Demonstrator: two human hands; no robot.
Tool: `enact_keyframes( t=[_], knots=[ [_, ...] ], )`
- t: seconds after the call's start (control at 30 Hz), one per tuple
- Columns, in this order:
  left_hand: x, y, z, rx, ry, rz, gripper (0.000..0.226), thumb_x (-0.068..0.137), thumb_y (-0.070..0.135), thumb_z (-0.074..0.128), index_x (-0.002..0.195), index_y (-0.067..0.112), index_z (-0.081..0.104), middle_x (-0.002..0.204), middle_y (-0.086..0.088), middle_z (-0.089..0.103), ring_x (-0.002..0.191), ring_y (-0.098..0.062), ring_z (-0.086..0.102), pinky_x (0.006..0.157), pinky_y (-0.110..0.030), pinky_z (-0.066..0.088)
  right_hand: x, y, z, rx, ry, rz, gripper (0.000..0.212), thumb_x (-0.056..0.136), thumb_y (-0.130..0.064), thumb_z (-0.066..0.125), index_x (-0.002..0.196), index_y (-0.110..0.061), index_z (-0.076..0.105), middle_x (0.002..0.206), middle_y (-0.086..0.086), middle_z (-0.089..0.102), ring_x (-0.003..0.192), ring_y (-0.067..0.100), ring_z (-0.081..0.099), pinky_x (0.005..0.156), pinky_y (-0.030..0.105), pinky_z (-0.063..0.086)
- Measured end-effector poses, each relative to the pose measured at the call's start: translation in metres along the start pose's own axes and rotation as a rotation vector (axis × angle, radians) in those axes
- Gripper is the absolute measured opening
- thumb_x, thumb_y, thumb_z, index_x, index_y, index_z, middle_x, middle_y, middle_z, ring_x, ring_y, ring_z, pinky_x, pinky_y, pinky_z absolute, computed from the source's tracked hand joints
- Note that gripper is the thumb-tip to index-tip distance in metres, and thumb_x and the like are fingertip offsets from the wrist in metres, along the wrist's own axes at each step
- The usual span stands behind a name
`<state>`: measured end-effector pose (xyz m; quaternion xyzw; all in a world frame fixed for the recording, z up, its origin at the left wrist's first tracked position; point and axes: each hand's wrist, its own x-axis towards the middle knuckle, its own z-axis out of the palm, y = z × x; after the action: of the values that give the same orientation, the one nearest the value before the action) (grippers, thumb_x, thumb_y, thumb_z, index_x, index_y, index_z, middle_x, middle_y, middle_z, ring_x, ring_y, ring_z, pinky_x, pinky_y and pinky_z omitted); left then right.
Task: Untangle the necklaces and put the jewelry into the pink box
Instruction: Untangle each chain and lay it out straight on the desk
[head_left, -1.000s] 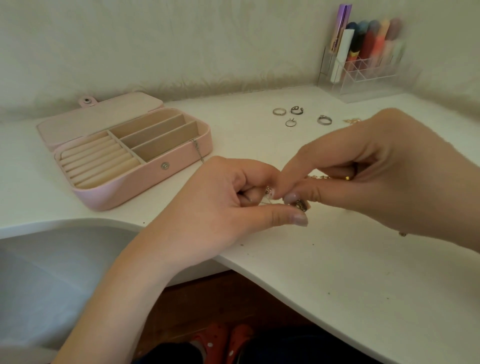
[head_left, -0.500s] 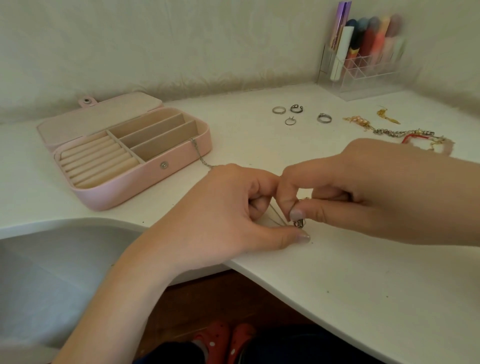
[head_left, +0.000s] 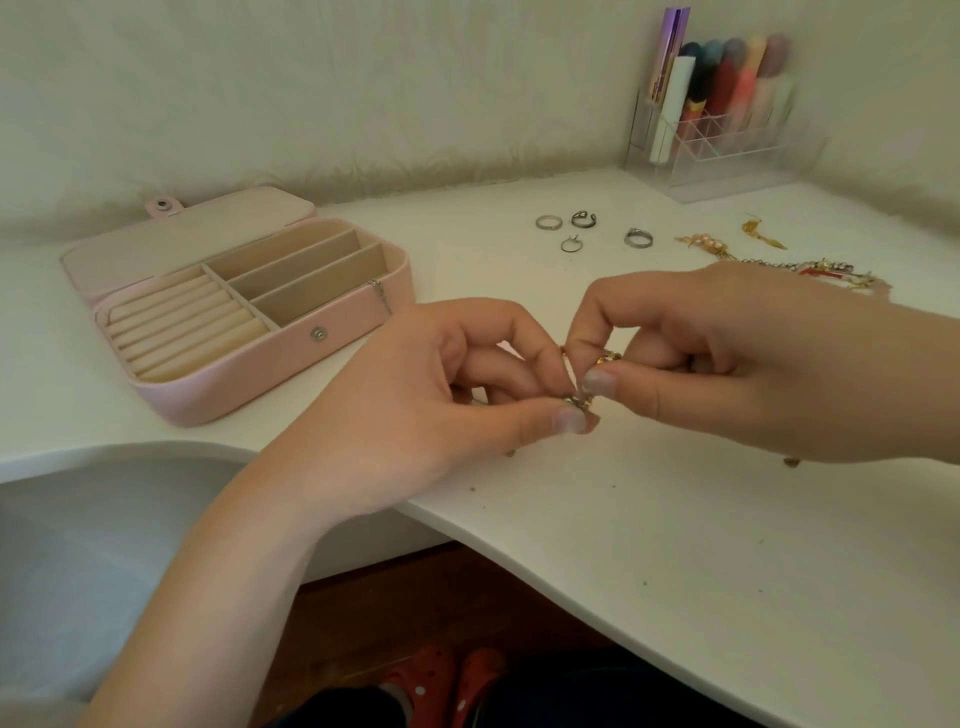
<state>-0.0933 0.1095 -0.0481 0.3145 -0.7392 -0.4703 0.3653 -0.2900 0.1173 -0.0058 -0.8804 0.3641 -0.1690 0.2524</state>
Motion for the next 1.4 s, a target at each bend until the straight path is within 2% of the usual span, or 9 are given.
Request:
enact_keyframes(
  t=[0.07, 0.13, 0.3, 0.57, 0.77, 0.9, 1.0, 1.23, 1.4],
  knots=[
    [0.000, 0.001, 0.000, -0.029, 0.030, 0.002, 0.016, 0.062, 0.031, 0.077, 0.072, 0.021, 0.069, 0.073, -0.003, 0.074, 0.079, -0.060, 0.058, 0.072, -0.063, 0.046, 0.000, 0.000, 0.001, 0.010, 0.019, 0.002, 0.008, 0.087, -0.034, 0.050, 0.082, -0.029, 0.054, 0.038, -0.011, 0.035, 0.032, 0.007, 0.031, 0.036, 0.008, 0.030],
    [0.000, 0.004, 0.000, -0.025, 0.027, 0.000, 0.014, 0.061, 0.030, 0.079, 0.068, 0.023, 0.070, 0.072, -0.001, 0.074, 0.080, -0.050, 0.064, 0.077, -0.067, 0.045, 0.000, 0.000, 0.002, 0.026, 0.040, 0.005, 0.008, 0.086, -0.035, 0.050, 0.081, -0.031, 0.053, 0.038, -0.011, 0.035, 0.032, 0.007, 0.031, 0.035, 0.008, 0.029],
    [-0.001, 0.005, 0.002, -0.007, 0.031, -0.018, 0.011, 0.062, 0.018, 0.080, 0.066, 0.013, 0.070, 0.068, 0.002, 0.074, 0.067, -0.009, 0.071, 0.071, -0.021, 0.052, 0.001, -0.004, 0.003, 0.080, 0.084, 0.008, 0.010, 0.084, -0.036, 0.051, 0.083, -0.027, 0.055, 0.039, -0.004, 0.036, 0.031, 0.007, 0.030, 0.033, 0.008, 0.029],
    [-0.002, 0.002, 0.001, 0.022, 0.076, 0.021, 0.023, 0.056, 0.020, 0.087, 0.072, 0.014, 0.071, 0.070, 0.002, 0.074, 0.069, -0.025, 0.071, 0.067, -0.024, 0.053, 0.004, -0.003, 0.005, 0.044, 0.149, 0.031, 0.008, 0.081, -0.036, 0.052, 0.079, -0.028, 0.053, 0.037, -0.006, 0.036, 0.031, 0.009, 0.030, 0.038, 0.008, 0.030],
    [-0.004, 0.002, 0.003, -0.013, 0.099, 0.058, 0.018, 0.058, 0.017, 0.080, 0.069, 0.009, 0.068, 0.067, 0.004, 0.073, 0.064, -0.008, 0.070, 0.063, -0.015, 0.053, 0.005, -0.002, 0.008, 0.048, 0.162, 0.081, 0.012, 0.078, -0.038, 0.051, 0.076, -0.027, 0.053, 0.036, -0.007, 0.036, 0.032, 0.009, 0.032, 0.043, 0.007, 0.032],
    [-0.005, 0.001, 0.001, -0.013, 0.101, 0.083, 0.022, 0.054, 0.017, 0.088, 0.065, 0.015, 0.069, 0.068, 0.001, 0.074, 0.065, -0.013, 0.071, 0.062, -0.017, 0.053, 0.007, 0.000, 0.011, 0.049, 0.110, 0.157, 0.013, 0.079, -0.035, 0.051, 0.076, -0.023, 0.055, 0.036, -0.007, 0.036, 0.032, 0.008, 0.034, 0.040, 0.008, 0.032],
    [-0.004, 0.000, 0.001, -0.030, 0.111, 0.089, 0.010, 0.063, 0.022, 0.077, 0.068, 0.022, 0.069, 0.070, 0.000, 0.074, 0.063, -0.017, 0.071, 0.060, -0.019, 0.052, 0.006, 0.000, 0.011, 0.048, 0.112, 0.196, 0.013, 0.080, -0.034, 0.050, 0.076, -0.023, 0.055, 0.036, -0.007, 0.037, 0.032, 0.007, 0.033, 0.039, 0.008, 0.032],
    [0.001, -0.004, -0.005, -0.130, 0.299, 0.081, 0.012, 0.086, 0.025, 0.063, 0.078, 0.021, 0.056, 0.089, 0.000, 0.073, 0.061, -0.015, 0.062, 0.047, -0.017, 0.039, 0.003, 0.004, 0.000, 0.019, 0.222, 0.283, 0.010, 0.081, -0.029, 0.049, 0.073, -0.024, 0.053, 0.036, -0.010, 0.042, 0.031, 0.006, 0.038, 0.038, 0.007, 0.032],
    [0.003, -0.008, -0.004, -0.080, 0.531, 0.088, 0.012, 0.087, 0.023, 0.054, 0.076, 0.022, 0.051, 0.069, 0.006, 0.061, 0.054, -0.012, 0.048, 0.045, -0.018, 0.034, 0.003, 0.006, -0.004, 0.023, 0.318, 0.316, 0.012, 0.085, -0.027, 0.053, 0.073, -0.024, 0.056, 0.039, -0.007, 0.047, 0.030, 0.006, 0.036, 0.034, 0.007, 0.031]
  ],
)
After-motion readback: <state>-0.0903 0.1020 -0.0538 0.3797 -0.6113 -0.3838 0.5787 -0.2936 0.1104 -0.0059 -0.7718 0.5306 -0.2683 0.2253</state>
